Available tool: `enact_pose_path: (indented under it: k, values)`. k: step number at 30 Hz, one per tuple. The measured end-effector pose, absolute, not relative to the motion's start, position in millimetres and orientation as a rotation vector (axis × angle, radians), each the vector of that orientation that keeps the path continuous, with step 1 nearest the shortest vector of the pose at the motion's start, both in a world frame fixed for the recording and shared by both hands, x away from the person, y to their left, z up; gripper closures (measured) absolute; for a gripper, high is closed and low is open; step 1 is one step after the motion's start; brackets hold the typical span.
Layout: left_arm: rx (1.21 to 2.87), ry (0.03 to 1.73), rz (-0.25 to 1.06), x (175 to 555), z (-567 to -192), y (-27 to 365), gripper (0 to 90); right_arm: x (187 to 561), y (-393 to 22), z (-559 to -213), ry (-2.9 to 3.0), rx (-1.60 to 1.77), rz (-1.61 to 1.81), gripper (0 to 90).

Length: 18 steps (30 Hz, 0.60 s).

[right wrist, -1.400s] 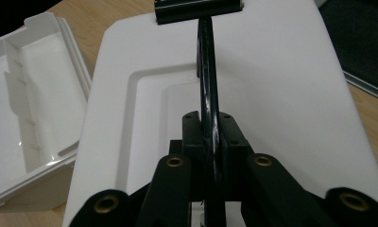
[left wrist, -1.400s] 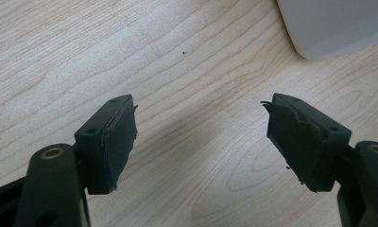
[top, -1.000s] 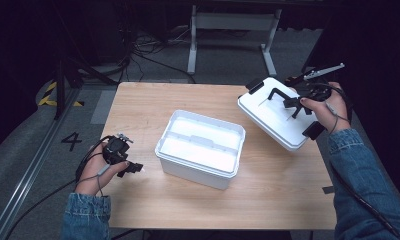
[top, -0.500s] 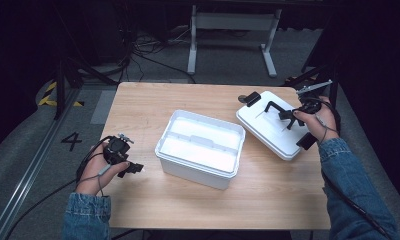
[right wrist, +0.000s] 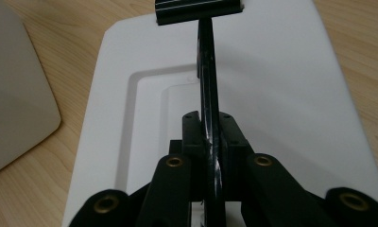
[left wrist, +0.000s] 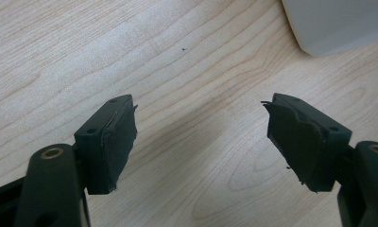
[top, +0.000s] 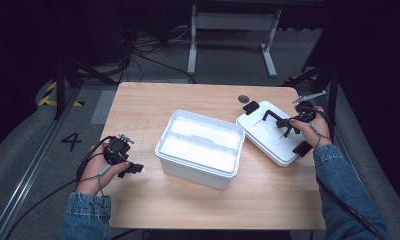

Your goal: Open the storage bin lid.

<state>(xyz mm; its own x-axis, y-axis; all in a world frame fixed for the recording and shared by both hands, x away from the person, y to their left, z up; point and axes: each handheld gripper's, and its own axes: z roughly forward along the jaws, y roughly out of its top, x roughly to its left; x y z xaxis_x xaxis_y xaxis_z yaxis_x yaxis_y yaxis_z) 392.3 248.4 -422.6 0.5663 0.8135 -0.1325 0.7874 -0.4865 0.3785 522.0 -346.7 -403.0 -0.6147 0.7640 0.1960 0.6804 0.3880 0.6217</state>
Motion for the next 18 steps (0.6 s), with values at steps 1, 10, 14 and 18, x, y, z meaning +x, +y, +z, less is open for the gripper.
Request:
enact_pose_path:
  k: [1,10,14,18]
  values:
    - [2.407,1.295,0.09,392,-423,248,25.4,522,-347,-405,2.514,1.317,1.036,84.7]
    - [2.411,1.292,0.089,393,-423,248,25.4,522,-350,-420,2.514,1.339,1.045,84.6]
    - [2.415,1.289,0.089,393,-423,248,25.4,522,-350,-423,2.516,1.337,1.04,84.6]
    - [2.413,1.293,0.087,392,-423,248,25.4,522,-350,-425,2.515,1.342,1.039,84.6]
